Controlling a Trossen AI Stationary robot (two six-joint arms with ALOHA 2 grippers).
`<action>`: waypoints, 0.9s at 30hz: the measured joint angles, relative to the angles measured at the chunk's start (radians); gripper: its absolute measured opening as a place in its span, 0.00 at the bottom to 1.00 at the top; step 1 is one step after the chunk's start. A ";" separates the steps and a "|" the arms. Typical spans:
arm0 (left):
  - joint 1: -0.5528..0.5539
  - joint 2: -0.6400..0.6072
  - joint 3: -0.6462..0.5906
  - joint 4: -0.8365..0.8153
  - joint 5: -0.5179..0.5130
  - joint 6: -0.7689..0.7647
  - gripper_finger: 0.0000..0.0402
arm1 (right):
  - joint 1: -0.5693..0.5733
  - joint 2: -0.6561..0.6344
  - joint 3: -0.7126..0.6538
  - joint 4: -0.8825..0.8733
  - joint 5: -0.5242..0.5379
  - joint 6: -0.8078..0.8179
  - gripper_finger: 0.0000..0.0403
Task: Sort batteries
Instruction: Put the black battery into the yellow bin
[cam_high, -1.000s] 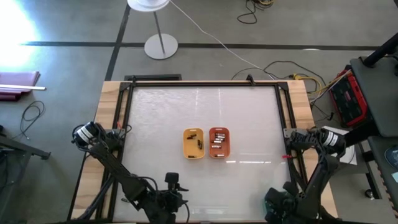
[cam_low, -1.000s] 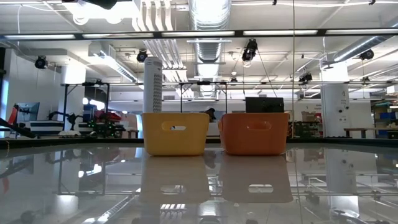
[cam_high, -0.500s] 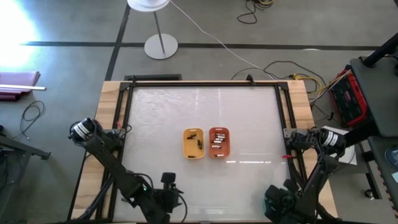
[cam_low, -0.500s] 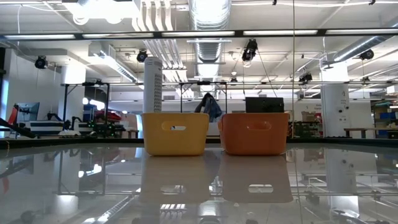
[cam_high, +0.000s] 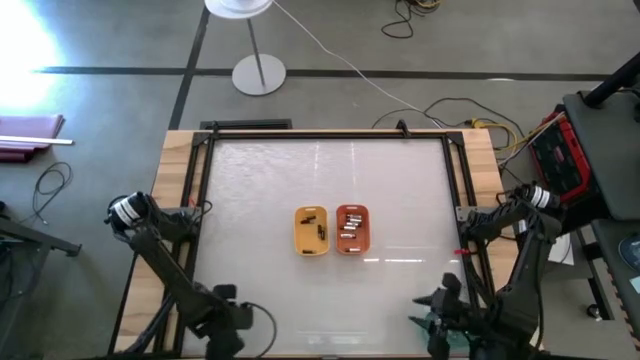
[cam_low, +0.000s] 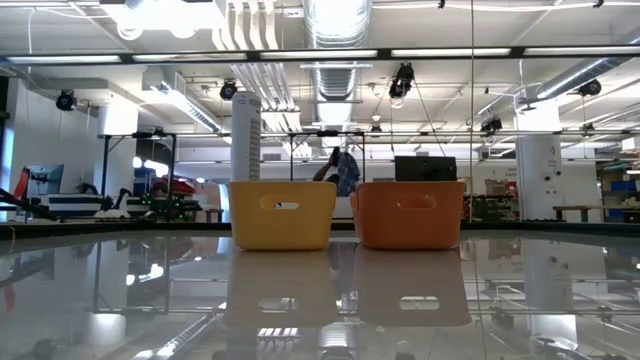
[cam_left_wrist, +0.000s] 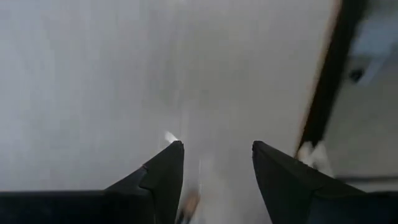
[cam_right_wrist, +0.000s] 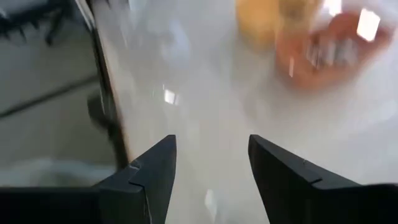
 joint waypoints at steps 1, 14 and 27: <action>-0.014 0.004 -0.015 -0.007 0.026 -0.023 0.43 | -0.007 -0.002 0.000 0.011 0.049 -0.041 0.47; -0.097 0.010 -0.096 -0.036 0.119 -0.079 0.35 | -0.105 0.073 -0.001 0.033 0.081 -0.180 0.39; -0.096 0.014 -0.158 -0.001 0.130 -0.029 0.29 | -0.106 0.095 -0.001 0.036 0.062 -0.182 0.30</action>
